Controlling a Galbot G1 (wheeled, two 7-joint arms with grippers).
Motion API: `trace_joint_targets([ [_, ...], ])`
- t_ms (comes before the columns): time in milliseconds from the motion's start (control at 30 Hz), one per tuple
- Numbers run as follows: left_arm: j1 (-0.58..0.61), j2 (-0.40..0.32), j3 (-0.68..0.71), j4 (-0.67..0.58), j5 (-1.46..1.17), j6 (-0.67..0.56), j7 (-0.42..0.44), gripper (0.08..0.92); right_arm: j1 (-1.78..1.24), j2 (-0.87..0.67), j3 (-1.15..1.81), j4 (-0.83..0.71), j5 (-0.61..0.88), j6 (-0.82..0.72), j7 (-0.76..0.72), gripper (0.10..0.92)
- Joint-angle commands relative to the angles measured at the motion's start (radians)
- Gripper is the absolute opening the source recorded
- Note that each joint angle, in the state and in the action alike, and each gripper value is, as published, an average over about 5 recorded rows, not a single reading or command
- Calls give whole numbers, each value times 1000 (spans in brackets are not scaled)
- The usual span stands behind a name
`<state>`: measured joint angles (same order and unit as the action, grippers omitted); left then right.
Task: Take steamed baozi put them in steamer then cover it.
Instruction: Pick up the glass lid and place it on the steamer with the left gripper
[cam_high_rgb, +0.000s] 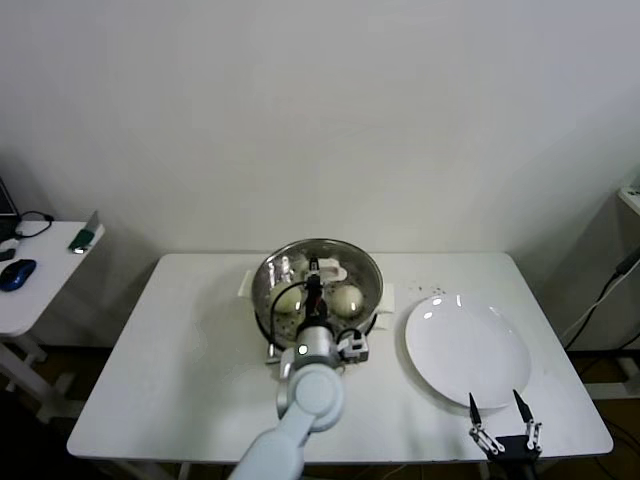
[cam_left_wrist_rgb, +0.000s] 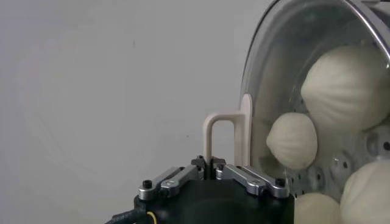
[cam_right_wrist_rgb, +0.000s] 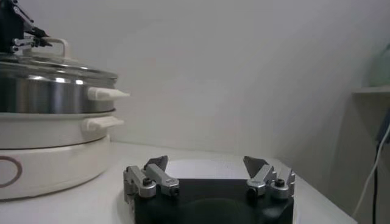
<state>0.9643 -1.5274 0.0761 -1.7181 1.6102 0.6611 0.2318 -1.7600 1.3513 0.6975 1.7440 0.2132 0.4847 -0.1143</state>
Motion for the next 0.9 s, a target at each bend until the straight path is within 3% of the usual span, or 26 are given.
trace_joint_targets([
  [33, 2, 8, -6, 13, 5, -5, -8, 149, -2, -1, 1, -5, 0, 5, -3, 823],
  [600, -1, 21, -3, 14, -26, -13, -21, 163, -6, 0, 3, -3, -1, 10, -10, 823],
  [900, 11, 69, 27, -113, -123, 3, 23, 398, 1, 2, 0, -3, -5, -7, -14, 823],
])
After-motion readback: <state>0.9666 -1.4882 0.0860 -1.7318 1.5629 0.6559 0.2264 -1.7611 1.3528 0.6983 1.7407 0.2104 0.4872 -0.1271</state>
